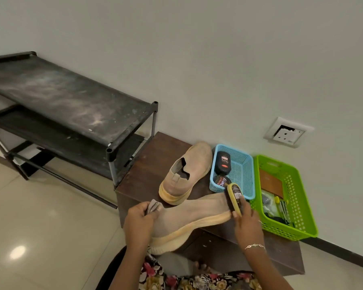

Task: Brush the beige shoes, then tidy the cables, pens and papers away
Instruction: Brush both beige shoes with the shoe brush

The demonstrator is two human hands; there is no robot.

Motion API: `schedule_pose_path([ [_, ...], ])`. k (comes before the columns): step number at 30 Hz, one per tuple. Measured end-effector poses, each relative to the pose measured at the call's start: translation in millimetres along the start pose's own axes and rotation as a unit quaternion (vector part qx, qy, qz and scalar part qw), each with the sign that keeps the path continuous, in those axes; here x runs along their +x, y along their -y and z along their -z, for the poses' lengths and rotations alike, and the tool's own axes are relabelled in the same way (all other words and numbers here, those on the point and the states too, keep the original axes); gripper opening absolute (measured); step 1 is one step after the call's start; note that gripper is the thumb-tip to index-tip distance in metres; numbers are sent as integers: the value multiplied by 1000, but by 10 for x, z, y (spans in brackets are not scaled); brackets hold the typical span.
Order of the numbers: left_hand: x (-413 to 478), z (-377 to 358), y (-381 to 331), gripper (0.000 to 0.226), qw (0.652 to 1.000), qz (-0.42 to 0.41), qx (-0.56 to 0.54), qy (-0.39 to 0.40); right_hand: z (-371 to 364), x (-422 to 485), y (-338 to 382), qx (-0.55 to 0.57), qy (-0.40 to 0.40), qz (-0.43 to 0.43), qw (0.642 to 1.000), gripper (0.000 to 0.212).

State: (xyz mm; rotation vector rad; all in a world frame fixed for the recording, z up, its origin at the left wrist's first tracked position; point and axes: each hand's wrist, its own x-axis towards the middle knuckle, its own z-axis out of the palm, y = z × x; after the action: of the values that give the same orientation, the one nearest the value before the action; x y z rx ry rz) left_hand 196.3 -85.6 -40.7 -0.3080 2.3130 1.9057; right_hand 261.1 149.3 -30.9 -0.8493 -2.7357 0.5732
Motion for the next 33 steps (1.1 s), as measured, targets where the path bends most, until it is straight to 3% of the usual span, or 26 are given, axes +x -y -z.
schedule_pose_path([
  [2, -1, 9, 3, 8, 999, -13, -23, -17, -8, -112, 124, -14, 40, 21, 999, 53],
  [6, -25, 12, 1, 12, 993, -12, -116, 11, -148, -677, 604, -1, 119, 159, 980, 59],
  [9, -25, 40, -18, 17, 987, -6, -161, 24, -267, -705, 611, -47, 70, 237, 968, 55],
  [11, -5, 67, -2, 18, 988, -9, -155, 24, -239, -473, 432, -71, 37, 200, 977, 54],
  [16, 23, 41, 38, 19, 991, -14, -129, 35, -15, 70, 140, -38, 16, -78, 996, 54],
  [18, 34, 21, 61, 20, 991, -13, -128, 22, -4, -4, 275, -47, 21, -99, 994, 54],
  [23, 14, -32, 61, 23, 988, 1, -150, 25, -248, -839, 982, -46, 169, 136, 975, 59],
  [26, 36, 13, 71, 21, 982, 14, -186, 9, -243, -808, 874, -77, 74, 231, 967, 63],
  [28, 54, 26, 97, 20, 986, 1, -167, 11, -177, -473, 517, -124, 54, 181, 974, 60],
  [30, 50, 13, 94, 20, 988, -11, -150, 21, -13, -132, 193, -128, 80, 49, 987, 58],
  [33, 58, -9, 118, 18, 989, -13, -149, 16, 161, 159, 4, -108, 49, -103, 988, 53],
])
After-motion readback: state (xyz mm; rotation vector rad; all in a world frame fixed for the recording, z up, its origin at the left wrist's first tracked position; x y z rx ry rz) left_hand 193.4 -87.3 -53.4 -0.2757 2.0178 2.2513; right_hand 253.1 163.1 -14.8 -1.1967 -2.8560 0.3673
